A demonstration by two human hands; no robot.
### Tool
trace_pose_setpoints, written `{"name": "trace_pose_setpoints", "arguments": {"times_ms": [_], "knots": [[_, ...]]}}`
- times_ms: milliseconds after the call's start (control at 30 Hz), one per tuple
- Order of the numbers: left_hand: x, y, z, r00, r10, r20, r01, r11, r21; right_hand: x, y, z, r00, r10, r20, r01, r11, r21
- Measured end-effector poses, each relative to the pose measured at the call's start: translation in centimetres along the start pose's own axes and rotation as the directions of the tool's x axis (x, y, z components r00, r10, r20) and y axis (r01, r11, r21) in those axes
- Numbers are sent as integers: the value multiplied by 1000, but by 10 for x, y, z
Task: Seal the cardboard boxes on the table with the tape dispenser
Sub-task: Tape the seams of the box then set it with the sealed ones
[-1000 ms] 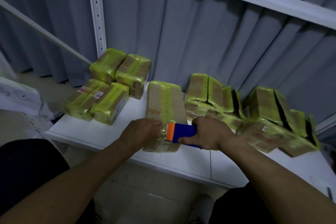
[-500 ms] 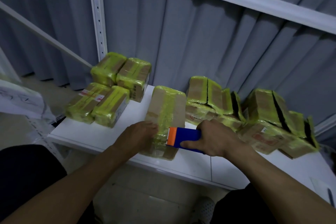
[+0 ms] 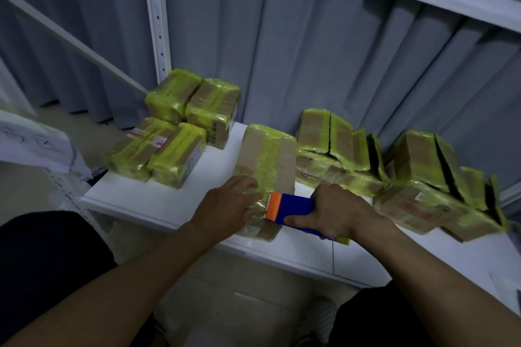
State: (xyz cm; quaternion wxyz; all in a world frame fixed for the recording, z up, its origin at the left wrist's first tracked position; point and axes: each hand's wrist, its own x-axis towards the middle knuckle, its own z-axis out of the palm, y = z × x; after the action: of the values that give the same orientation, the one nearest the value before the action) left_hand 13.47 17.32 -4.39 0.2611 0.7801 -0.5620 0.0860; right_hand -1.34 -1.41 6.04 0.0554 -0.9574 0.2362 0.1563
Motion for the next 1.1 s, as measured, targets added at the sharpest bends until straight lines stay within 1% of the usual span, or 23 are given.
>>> {"name": "trace_pose_setpoints", "arguments": {"times_ms": [67,133,233,367,433,533,667,733,833,900,967,1000,1100], "knots": [[0,2,9,1000,11,-5,-11,1000,6,0,1,3,1000,4,-7,-4,1000,8],[0,1,17,998,52,22,-52,998,19,-1,4,7,1000,9,-6,-9,1000,24],[1,-1,14,996,90,26,-90,996,5,-4,5,12,1000,23,-4,-23,999,49],[-1,-3,12,999,24,43,-26,998,54,-12,3,9,999,15,-34,-13,998,62],[0,-8,16,998,9,55,-12,998,64,-16,3,6,998,12,-54,-6,995,104],[-1,-14,16,999,41,35,-41,999,-2,-23,8,2,997,22,-80,-10,988,156],[-1,-14,16,1000,24,-8,-24,1000,-19,-33,17,-1,994,42,-104,-29,992,127],[-2,-14,17,998,55,-33,-56,998,-12,-33,20,2,994,47,-97,-37,994,103],[-6,-14,22,985,125,-115,-121,992,42,-29,22,10,995,62,-81,-51,990,129],[-8,-15,27,979,118,-166,-96,986,137,-26,20,13,995,46,-93,-37,995,96],[-9,-14,31,977,128,-173,-90,973,212,-25,21,14,995,45,-91,-39,997,74],[-9,-13,33,977,143,-161,-110,974,200,-25,23,14,995,50,-84,-44,996,74],[-5,-6,33,983,148,-110,-144,989,45,-22,24,17,996,54,-66,-47,995,92]]}}
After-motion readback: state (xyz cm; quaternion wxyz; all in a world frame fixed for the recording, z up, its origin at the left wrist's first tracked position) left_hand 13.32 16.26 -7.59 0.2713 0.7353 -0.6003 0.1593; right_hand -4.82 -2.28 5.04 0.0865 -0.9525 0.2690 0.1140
